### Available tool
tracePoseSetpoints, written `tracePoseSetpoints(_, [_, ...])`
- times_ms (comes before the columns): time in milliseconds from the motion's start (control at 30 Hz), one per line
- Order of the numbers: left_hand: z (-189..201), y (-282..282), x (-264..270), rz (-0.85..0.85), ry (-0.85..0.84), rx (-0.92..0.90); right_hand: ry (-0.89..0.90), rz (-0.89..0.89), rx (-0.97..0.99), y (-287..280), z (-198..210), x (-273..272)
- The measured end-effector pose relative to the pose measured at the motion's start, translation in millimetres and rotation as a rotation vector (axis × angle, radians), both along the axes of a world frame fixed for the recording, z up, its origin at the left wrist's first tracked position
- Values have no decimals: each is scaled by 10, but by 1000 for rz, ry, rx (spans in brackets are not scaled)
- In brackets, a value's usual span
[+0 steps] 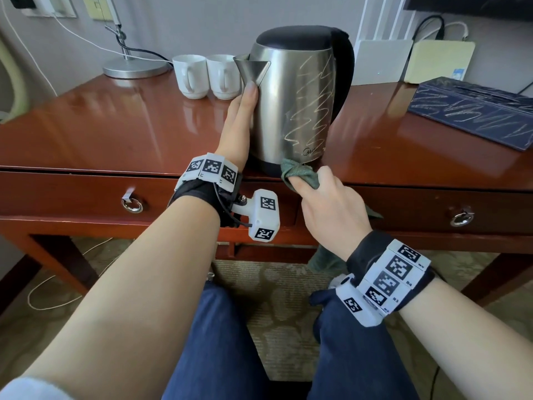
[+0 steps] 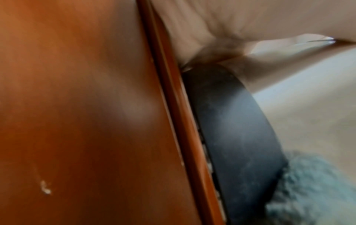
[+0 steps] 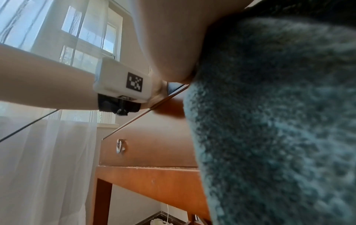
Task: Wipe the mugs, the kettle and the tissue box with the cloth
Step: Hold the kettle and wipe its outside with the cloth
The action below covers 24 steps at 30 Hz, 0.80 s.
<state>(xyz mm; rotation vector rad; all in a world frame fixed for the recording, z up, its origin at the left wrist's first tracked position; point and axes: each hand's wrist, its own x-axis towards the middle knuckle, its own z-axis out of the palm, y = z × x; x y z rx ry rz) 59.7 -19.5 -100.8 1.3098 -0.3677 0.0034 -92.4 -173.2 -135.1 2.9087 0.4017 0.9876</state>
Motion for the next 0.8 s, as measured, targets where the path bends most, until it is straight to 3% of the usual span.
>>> tracePoseSetpoints(233, [-7,11,7,13,11,5,-70,10,53,-31,229,78])
tracePoseSetpoints(533, [-3,-2,-34,-6,-24,0,-2,-7,73,-50,-48,-5])
tracePoseSetpoints(800, [7,-3,-59,7,-23,0,-44,-20,104,-124,148,44])
